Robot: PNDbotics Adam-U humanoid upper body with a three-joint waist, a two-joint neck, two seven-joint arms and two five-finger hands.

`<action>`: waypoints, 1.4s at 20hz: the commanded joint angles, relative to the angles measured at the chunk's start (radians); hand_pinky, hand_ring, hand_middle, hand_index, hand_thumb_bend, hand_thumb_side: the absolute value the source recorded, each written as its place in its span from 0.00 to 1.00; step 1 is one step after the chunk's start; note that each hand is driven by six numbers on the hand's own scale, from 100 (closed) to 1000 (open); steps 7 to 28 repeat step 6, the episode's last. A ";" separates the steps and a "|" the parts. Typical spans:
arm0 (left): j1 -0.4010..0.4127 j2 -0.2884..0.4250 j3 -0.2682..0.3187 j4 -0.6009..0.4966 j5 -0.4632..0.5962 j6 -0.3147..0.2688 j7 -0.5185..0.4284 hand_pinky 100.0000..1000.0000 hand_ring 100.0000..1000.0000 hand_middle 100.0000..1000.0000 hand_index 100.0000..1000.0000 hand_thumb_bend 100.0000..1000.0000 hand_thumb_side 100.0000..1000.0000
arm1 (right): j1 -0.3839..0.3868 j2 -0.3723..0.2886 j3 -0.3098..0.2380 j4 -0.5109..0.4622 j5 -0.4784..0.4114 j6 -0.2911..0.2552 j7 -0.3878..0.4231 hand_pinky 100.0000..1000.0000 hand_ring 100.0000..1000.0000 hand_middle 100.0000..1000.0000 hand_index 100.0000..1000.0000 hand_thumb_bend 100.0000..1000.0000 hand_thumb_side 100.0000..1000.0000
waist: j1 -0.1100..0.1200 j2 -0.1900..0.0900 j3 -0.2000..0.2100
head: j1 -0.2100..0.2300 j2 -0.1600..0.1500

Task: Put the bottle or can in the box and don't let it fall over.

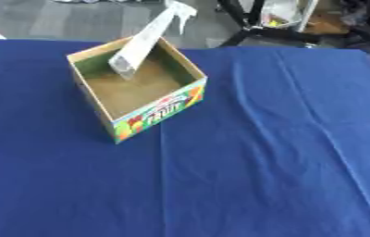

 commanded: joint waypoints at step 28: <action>0.168 -0.030 0.113 -0.056 0.068 0.004 0.036 1.00 1.00 1.00 0.88 0.00 0.58 | 0.000 -0.033 -0.013 -0.021 0.000 -0.014 0.004 1.00 1.00 1.00 1.00 0.00 0.48 | -0.003 -0.015 0.009 | -0.009 -0.009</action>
